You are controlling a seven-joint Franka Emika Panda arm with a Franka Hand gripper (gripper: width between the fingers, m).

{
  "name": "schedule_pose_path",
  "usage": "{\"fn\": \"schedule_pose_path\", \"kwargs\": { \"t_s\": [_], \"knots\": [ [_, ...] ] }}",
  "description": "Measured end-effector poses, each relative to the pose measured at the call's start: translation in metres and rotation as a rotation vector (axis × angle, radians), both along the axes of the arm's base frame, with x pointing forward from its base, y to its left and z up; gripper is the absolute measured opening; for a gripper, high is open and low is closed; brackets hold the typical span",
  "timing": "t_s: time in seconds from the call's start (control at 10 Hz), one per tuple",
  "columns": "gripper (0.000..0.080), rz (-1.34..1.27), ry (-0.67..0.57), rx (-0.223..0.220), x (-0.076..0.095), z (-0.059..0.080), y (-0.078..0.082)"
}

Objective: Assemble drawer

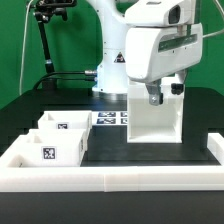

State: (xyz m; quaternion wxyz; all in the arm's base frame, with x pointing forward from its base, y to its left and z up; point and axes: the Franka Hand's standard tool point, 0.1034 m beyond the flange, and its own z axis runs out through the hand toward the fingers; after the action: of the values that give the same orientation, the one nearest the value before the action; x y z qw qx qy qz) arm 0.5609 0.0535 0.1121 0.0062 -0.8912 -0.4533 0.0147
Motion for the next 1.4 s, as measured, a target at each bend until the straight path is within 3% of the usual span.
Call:
{"fn": "schedule_pose_path", "kwargs": {
  "t_s": [0.8, 1.1, 1.4],
  "knots": [
    [0.0650, -0.041, -0.002, 0.004, -0.001, 0.003, -0.001],
    [0.0650, -0.286, -0.020, -0.007, -0.029, 0.020, -0.003],
    [0.0650, -0.512, -0.015, -0.021, -0.057, 0.028, 0.017]
  ]
}}
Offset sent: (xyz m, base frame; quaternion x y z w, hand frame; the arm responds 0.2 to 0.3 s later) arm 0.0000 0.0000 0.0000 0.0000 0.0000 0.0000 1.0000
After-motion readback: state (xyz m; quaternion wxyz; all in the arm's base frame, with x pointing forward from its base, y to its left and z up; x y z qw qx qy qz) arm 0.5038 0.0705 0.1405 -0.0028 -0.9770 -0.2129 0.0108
